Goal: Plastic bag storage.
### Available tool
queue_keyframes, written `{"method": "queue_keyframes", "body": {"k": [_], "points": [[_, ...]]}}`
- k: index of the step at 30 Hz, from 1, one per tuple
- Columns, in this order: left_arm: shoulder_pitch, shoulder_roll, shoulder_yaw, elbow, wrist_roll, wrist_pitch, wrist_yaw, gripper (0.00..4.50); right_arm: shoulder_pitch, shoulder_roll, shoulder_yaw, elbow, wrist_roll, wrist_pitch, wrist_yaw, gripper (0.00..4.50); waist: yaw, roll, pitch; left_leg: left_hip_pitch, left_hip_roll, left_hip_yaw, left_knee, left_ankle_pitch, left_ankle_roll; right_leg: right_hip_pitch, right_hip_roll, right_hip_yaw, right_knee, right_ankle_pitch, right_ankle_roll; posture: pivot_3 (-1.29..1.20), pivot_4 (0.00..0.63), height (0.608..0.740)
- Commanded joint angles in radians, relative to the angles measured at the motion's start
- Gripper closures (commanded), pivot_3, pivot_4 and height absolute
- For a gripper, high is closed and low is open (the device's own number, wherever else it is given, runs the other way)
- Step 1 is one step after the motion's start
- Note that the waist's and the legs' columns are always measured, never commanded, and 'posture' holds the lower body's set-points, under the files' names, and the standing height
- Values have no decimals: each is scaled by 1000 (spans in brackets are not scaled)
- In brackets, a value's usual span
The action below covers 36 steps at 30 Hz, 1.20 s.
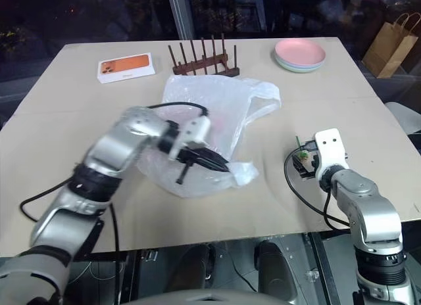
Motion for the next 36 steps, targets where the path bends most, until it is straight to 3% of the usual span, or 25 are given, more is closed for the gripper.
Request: {"method": "queue_keyframes", "body": {"k": [1, 6, 7, 9, 15, 21, 28, 36], "points": [[30, 28, 140, -75, -97, 6, 25, 4456, -10, -10, -25, -39, 19, -7, 19, 0, 2, 0, 0, 0, 0, 0, 0, 0, 0, 0, 0, 0, 0, 0, 0, 0, 150, 740], [78, 56, 288, -228, -161, 35, 156, 4456, -75, -4, -20, 106, 29, -28, 40, 0, 3, 0, 0, -1, 0, 0, 1, 0, 0, 1, 0, 0, -2, 0, 0, 0, 150, 740], [85, 54, 299, -252, -163, 37, 186, 4486, -83, -6, -18, 141, 30, -30, 47, 255, 3, 0, 0, -1, 0, 0, 1, 0, 0, 1, 0, 0, -3, 0, 0, 0, 150, 740], [102, 59, 314, -290, -173, 54, 225, 4500, -85, -19, -10, 186, 30, -41, 65, 801, 5, 0, 0, 0, 0, 0, 0, 0, 0, 1, 0, 0, -3, 0, 0, 0, 150, 740], [148, 90, 340, -342, -194, 54, 283, 4500, -64, -64, 20, 203, 16, -97, 115, 3764, 4, 0, 0, 0, 0, 0, -1, 0, 0, 2, 0, 0, -4, 0, 0, 0, 150, 740], [198, 109, 350, -360, -205, 34, 302, 4500, -111, -52, 5, 90, 132, -123, 212, 3769, -1, 0, 0, 1, 0, 0, -1, 0, 0, 2, 0, 0, -5, 0, 0, 0, 150, 740], [200, 113, 336, -351, -205, 28, 321, 4500, -182, -97, 55, 91, 148, -124, 266, 3769, 6, 1, 0, 1, 2, -1, -1, 0, 0, 3, 2, -1, -6, 0, 0, 0, 150, 740], [212, 114, 349, -370, -221, 45, 363, 4500, -169, -89, -191, 137, 136, -16, 83, 3769, 11, 1, 0, 0, 1, -1, -2, 0, 0, 4, 2, 0, -8, 0, 0, 0, 150, 740]]}}
